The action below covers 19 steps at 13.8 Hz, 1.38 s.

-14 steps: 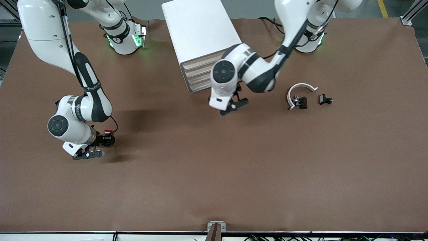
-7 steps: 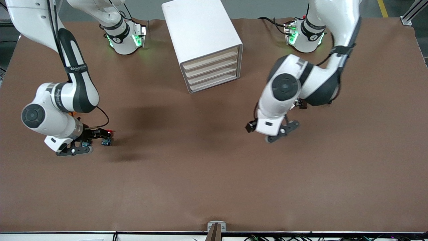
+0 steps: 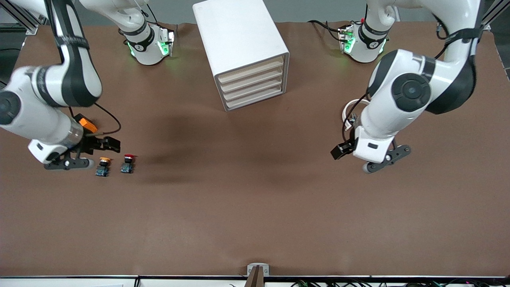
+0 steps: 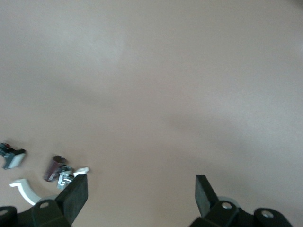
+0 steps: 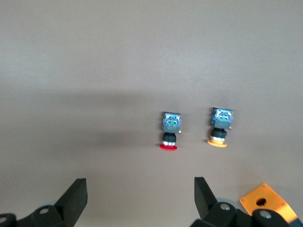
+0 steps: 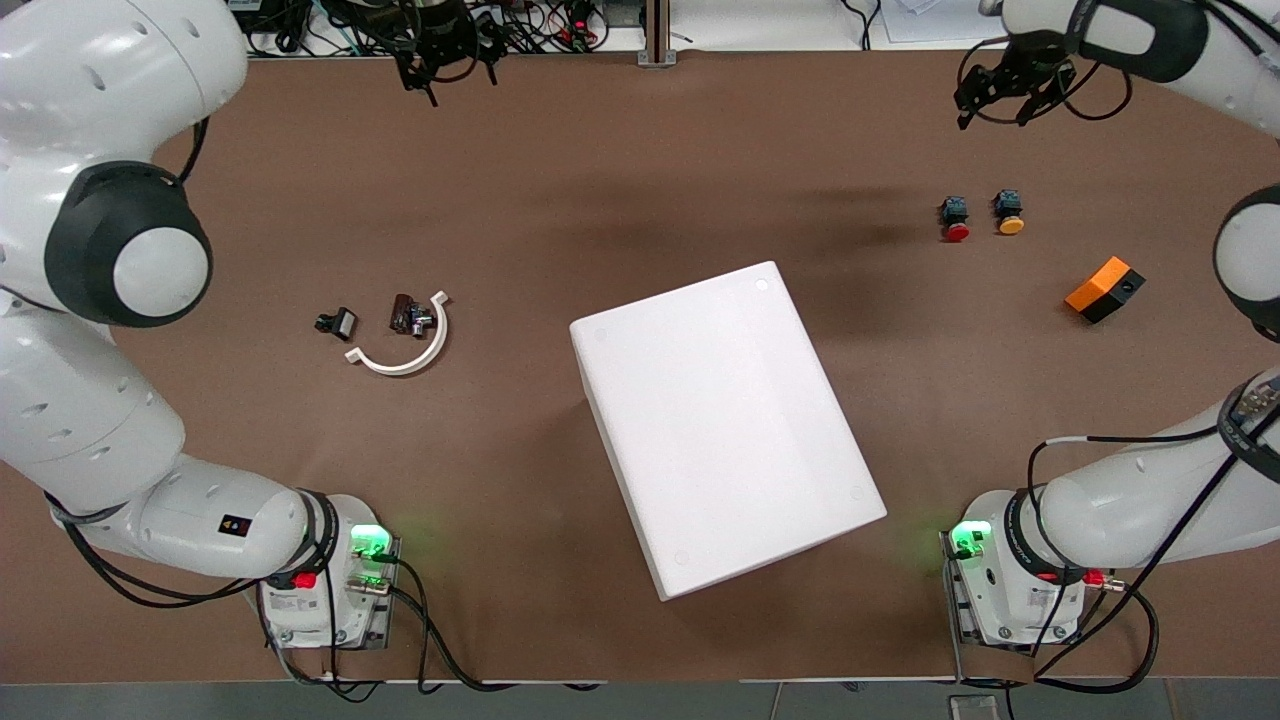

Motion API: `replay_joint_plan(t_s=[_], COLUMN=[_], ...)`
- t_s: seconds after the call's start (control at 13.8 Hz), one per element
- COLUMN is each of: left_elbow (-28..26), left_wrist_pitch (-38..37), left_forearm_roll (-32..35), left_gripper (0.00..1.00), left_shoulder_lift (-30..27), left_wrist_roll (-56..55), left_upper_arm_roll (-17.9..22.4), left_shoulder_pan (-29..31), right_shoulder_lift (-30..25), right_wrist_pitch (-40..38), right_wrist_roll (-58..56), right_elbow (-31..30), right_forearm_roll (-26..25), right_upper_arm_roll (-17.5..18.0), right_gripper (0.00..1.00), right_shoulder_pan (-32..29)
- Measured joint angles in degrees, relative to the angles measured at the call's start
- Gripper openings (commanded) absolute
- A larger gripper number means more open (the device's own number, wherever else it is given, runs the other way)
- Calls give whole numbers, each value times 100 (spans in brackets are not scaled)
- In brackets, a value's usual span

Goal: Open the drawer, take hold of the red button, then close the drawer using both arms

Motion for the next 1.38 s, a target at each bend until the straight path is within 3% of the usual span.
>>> replay_joint_plan(t_s=[0.36,0.94,1.38], left_elbow=[11,15,4], left_wrist_pitch=[-504,-1334,-1945], left_forearm_roll=[0,0,-119], left_gripper=[100,100,100], left_shoulder_lift=[-479,-1371,-1901], left_wrist_roll=[735,2635,3801], left_upper_arm_roll=[3,6,243], left_shoulder_pan=[284,1113,1253], right_shoulder_lift=[-725,-737,-707], right_wrist_pitch=[-796,-2232,-2354], right_wrist_roll=[17,27,27], right_elbow=[267,1663,1783], right_forearm_roll=[-3,-173,-173], right_upper_arm_roll=[-65,-77,-75], right_gripper=[100,100,100], right_shoulder_pan=[-29,-138,-186])
